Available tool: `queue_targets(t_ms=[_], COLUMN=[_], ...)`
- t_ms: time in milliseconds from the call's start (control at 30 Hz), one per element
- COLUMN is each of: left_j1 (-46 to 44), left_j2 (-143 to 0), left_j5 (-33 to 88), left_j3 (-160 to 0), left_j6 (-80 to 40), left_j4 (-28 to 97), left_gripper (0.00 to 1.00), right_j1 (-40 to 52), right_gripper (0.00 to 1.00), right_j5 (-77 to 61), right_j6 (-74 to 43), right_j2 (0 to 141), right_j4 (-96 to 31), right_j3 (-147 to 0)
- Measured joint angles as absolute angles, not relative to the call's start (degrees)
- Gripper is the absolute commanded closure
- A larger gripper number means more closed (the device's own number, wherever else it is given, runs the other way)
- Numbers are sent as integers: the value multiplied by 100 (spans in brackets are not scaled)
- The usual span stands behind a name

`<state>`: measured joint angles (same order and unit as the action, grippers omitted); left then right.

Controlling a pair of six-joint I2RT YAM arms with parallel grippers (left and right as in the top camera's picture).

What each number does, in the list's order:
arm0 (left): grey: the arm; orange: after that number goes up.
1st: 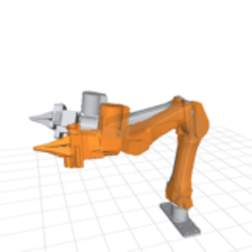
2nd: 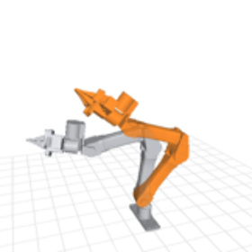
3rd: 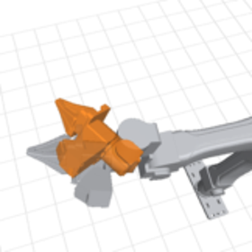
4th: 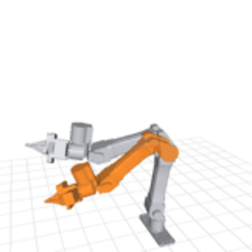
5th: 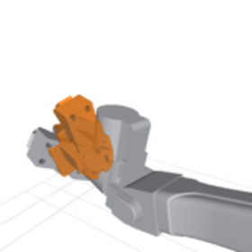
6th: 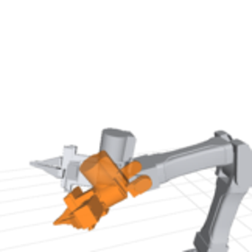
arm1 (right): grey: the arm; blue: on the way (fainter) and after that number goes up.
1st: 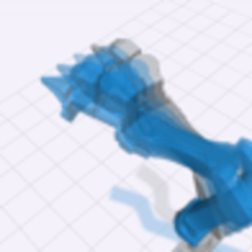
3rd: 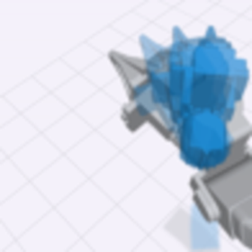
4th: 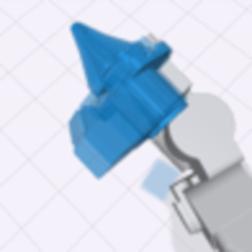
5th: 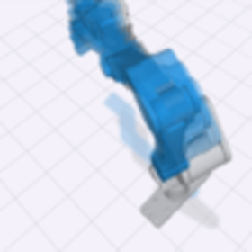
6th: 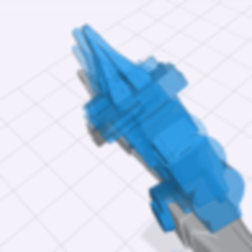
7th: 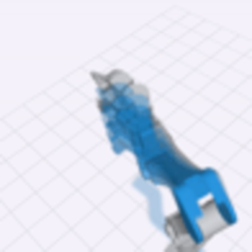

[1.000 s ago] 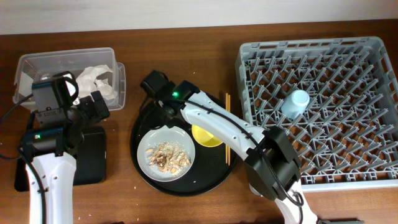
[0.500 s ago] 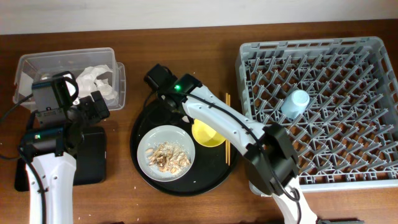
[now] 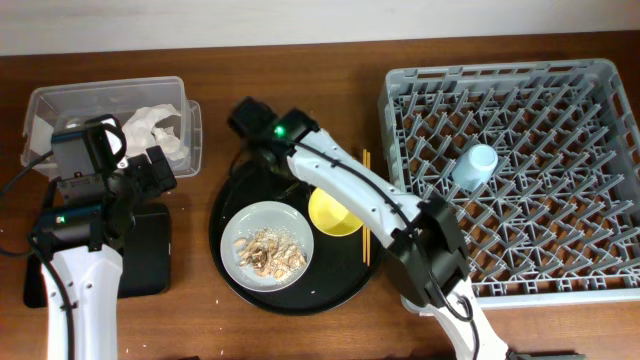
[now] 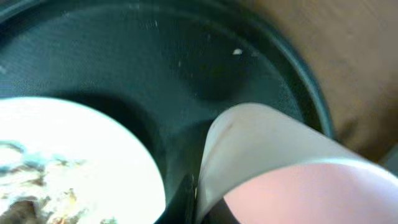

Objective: Sort waste into correct bins and load items into the dishwasher rack
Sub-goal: 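Lift the pink cup with the right gripper and carry it over the rack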

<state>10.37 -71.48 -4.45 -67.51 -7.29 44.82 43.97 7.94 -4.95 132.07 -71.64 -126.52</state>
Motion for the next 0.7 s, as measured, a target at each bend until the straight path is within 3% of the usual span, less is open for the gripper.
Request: queue_targets(t_ms=[200,300,467,567,700], left_j1=[1037,1037,1037,1037,1037], left_j2=[-7148,-7148,-7148,-7148,-7148], left_j5=[-445,-445,-445,-445,-445], left_j3=[-6751,-6751,-6751,-6751,-6751], left_j6=[-729,-729,-729,-729,-729], left_j4=[4482,4482,4486,4482,4480], left_gripper=[1,1,1,1,1], right_j1=[4294,3680,2644,2130,915], right_gripper=[96,96,96,96,96], right_j5=[803,718,336,248,169], right_j6=[-587,-582,-591,-587,-576], right_j2=[13137,12914,11657,10724,10680], right_j4=[-9074,-9695,-9682,-9697,-9640], right_j3=[-15450,-16453,-16018,-14689,-12995])
